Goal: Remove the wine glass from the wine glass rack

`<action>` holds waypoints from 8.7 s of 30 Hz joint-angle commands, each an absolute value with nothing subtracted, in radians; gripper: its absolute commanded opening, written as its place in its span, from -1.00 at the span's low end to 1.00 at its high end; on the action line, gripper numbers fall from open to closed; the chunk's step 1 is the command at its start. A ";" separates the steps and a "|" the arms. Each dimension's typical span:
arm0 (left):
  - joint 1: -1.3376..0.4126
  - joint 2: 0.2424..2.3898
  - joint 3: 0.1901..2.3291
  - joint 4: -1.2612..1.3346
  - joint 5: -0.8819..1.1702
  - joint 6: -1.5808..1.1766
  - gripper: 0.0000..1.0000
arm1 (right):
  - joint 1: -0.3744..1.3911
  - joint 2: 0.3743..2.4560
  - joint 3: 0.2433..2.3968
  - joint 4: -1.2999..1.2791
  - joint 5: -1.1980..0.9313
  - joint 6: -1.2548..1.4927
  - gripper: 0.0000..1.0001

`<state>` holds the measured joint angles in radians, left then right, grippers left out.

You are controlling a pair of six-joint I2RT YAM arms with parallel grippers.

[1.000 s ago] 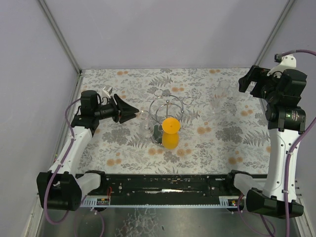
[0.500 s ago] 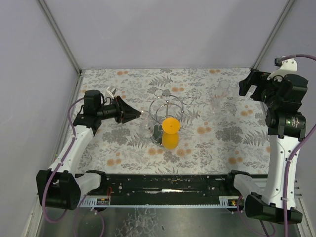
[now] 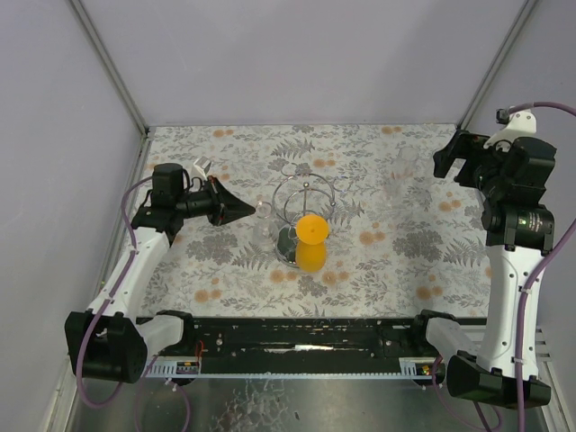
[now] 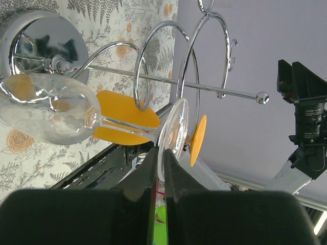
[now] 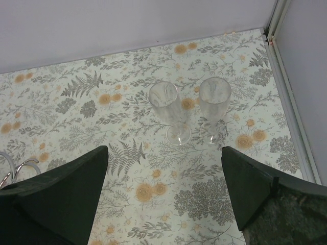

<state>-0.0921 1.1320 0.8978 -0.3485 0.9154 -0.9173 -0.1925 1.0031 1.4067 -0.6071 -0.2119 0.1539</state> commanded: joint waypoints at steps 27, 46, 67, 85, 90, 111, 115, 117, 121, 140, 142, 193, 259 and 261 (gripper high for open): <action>-0.012 1.035 0.955 -0.390 0.965 -0.885 -1.00 | -0.189 0.996 1.397 -0.544 -0.239 0.149 0.98; 0.086 1.026 1.097 -0.395 1.005 -0.815 -1.00 | -0.189 0.986 1.392 -0.545 -0.213 0.143 0.98; -0.396 1.391 1.921 -0.464 0.539 -0.017 -1.00 | -0.191 1.267 1.735 -0.714 -0.222 0.349 0.98; -1.012 1.447 1.820 -0.477 0.185 0.697 -1.00 | -0.277 1.316 1.805 -0.771 -0.726 0.618 0.98; -1.066 1.423 1.714 -0.446 0.154 0.834 -1.00 | -0.278 1.290 1.699 -0.635 -0.934 0.731 0.97; -1.202 1.401 1.556 -0.440 0.137 1.068 -1.00 | -0.228 1.185 1.527 -0.673 -1.086 0.634 0.98; -1.211 1.403 1.547 -0.445 0.149 1.086 -1.00 | -0.217 1.183 1.529 -0.772 -1.057 0.562 0.99; -1.213 1.400 1.540 -0.450 0.160 1.092 -1.00 | -0.213 1.179 1.525 -0.798 -1.053 0.541 0.99; -1.219 1.392 1.514 -0.457 0.178 1.127 -1.00 | -0.209 1.170 1.510 -0.833 -1.047 0.517 1.00; -1.238 1.350 1.432 -0.483 0.183 1.263 -1.00 | -0.175 1.171 1.475 -1.011 -0.952 0.398 0.38; -1.238 1.349 1.430 -0.482 0.179 1.265 -1.00 | -0.175 1.177 1.480 -1.019 -0.951 0.394 0.17; -0.818 1.490 1.852 -0.560 0.076 0.147 0.43 | -0.178 1.001 0.635 0.308 0.218 0.175 -0.30; -0.415 1.058 1.387 -0.594 0.614 -0.408 0.21 | -0.178 0.919 1.203 -0.345 0.054 0.218 0.98; -0.415 1.046 1.338 -0.564 0.731 -0.447 0.10 | -0.178 0.927 1.219 -0.369 0.028 0.225 0.98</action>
